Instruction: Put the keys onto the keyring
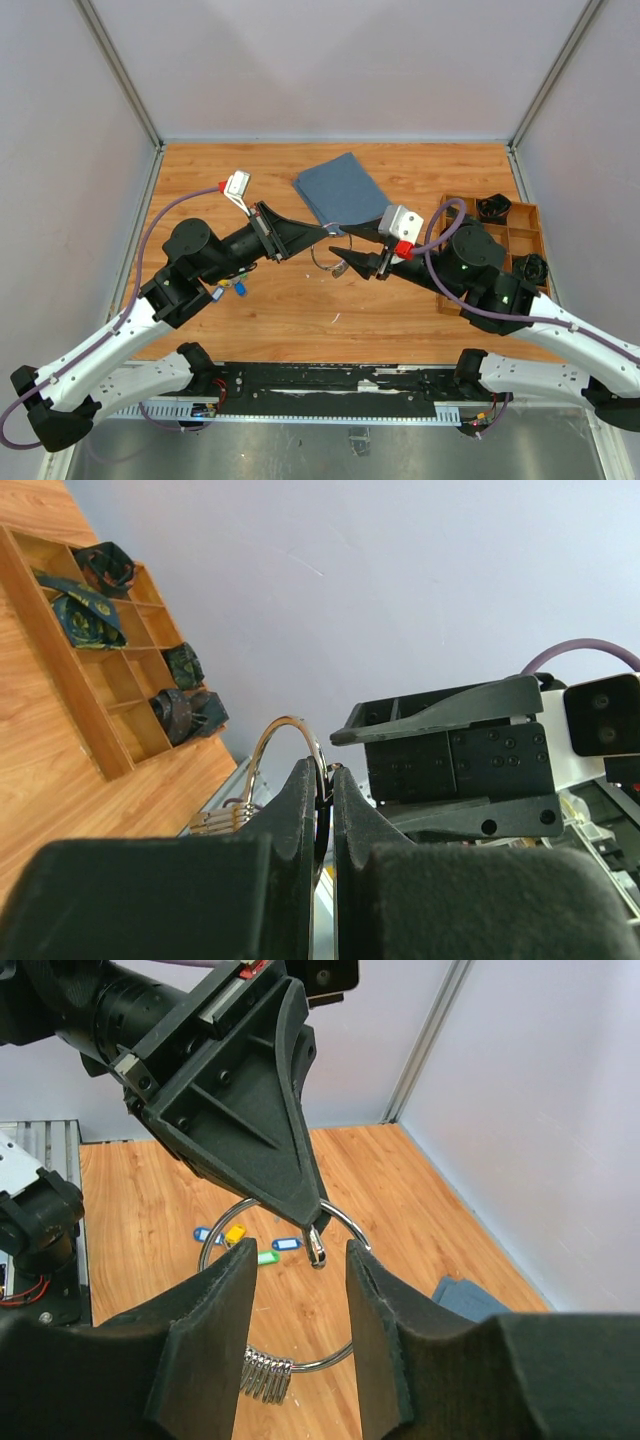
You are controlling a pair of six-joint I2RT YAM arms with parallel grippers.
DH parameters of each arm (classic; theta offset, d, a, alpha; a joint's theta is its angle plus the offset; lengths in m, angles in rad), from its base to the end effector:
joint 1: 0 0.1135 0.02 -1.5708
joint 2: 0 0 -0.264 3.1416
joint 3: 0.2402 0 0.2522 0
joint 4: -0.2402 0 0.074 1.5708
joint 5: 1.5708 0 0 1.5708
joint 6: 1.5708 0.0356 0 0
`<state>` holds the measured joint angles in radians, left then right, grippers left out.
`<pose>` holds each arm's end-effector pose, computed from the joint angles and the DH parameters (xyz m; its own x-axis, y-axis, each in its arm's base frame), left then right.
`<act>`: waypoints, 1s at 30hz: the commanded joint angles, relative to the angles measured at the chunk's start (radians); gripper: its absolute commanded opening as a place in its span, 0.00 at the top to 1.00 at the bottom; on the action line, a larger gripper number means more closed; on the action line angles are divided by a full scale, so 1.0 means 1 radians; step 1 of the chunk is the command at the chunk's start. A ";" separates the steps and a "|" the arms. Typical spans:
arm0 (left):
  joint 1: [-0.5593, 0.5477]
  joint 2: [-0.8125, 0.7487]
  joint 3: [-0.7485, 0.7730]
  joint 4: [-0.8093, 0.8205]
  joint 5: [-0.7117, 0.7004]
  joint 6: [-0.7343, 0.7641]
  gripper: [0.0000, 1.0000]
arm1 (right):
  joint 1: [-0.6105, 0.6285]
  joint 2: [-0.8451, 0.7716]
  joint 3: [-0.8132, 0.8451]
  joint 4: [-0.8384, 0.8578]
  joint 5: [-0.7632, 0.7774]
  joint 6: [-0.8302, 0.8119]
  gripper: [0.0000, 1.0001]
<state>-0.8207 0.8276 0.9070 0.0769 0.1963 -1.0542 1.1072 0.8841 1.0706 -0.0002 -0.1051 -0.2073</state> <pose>0.1233 -0.1426 0.4041 -0.6857 -0.5150 -0.5143 0.5116 0.1616 -0.8439 0.0815 0.1714 0.4423 0.2736 0.0896 -0.9577 -0.8985 0.3791 -0.2213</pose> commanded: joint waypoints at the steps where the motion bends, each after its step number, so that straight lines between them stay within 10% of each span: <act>1: -0.005 -0.001 -0.004 0.040 0.014 0.013 0.99 | 0.000 -0.020 0.022 0.052 0.006 0.001 0.60; 30: -0.004 -0.010 -0.008 0.060 0.029 0.028 0.93 | 0.000 0.022 0.056 0.000 0.010 0.011 0.99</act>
<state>-0.8207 0.8288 0.9024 0.0902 0.2150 -1.0428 1.1072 0.9092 1.0843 -0.0071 -0.0971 -0.2043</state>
